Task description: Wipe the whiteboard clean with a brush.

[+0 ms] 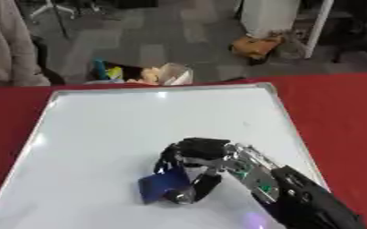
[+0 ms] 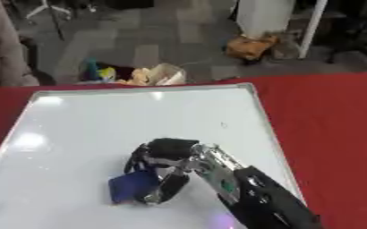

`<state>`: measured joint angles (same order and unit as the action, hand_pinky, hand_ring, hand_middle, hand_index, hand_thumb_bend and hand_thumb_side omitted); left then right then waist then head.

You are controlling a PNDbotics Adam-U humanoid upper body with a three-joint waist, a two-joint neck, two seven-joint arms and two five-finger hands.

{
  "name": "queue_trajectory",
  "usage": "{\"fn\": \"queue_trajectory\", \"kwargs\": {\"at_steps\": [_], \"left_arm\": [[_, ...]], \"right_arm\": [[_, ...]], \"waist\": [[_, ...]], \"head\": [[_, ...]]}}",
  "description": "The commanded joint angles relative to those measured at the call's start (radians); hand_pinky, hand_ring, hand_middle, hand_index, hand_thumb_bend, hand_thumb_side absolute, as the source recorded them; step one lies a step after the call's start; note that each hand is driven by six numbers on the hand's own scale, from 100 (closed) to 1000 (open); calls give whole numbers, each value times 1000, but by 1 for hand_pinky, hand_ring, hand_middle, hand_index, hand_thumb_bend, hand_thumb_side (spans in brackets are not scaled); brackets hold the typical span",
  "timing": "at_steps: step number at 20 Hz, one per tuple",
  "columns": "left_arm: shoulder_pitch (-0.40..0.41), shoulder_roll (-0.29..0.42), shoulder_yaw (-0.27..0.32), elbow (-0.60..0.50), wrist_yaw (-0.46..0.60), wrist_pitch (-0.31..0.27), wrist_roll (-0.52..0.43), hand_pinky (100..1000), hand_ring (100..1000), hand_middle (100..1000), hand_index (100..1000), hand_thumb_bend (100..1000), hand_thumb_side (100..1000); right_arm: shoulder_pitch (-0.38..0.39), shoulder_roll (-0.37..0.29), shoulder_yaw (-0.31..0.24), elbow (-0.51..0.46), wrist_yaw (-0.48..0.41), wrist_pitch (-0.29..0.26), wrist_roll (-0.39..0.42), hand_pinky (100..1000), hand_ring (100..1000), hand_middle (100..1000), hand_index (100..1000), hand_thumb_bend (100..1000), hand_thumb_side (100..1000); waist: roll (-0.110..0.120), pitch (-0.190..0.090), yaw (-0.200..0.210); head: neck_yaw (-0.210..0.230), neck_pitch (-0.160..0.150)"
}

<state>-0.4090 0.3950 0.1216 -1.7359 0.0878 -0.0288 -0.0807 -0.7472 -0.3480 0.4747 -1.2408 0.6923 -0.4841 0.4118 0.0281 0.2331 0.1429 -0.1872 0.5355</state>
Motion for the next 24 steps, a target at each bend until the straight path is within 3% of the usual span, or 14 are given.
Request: {"fn": "queue_trajectory", "kwargs": {"at_steps": [1, 10, 24], "left_arm": [[-8, 21, 8, -21, 2, -1, -1, 531, 592, 605, 740, 775, 837], [-8, 20, 8, -20, 3, -1, -1, 530, 593, 605, 740, 772, 838], [-8, 22, 8, -18, 3, -2, -2, 530, 594, 606, 740, 769, 839]], "right_arm": [[5, -23, 2, 9, 22, 2, -2, 518, 546, 603, 799, 249, 414], [10, -21, 1, 18, 34, -1, -17, 474, 497, 573, 783, 212, 396], [18, -47, -29, 9, 51, 49, -117, 424, 447, 533, 759, 150, 371]], "waist": [[2, -12, 0], [2, -11, 0], [3, -10, -13]], "head": [[3, 8], [6, 11], [0, -2]]}}
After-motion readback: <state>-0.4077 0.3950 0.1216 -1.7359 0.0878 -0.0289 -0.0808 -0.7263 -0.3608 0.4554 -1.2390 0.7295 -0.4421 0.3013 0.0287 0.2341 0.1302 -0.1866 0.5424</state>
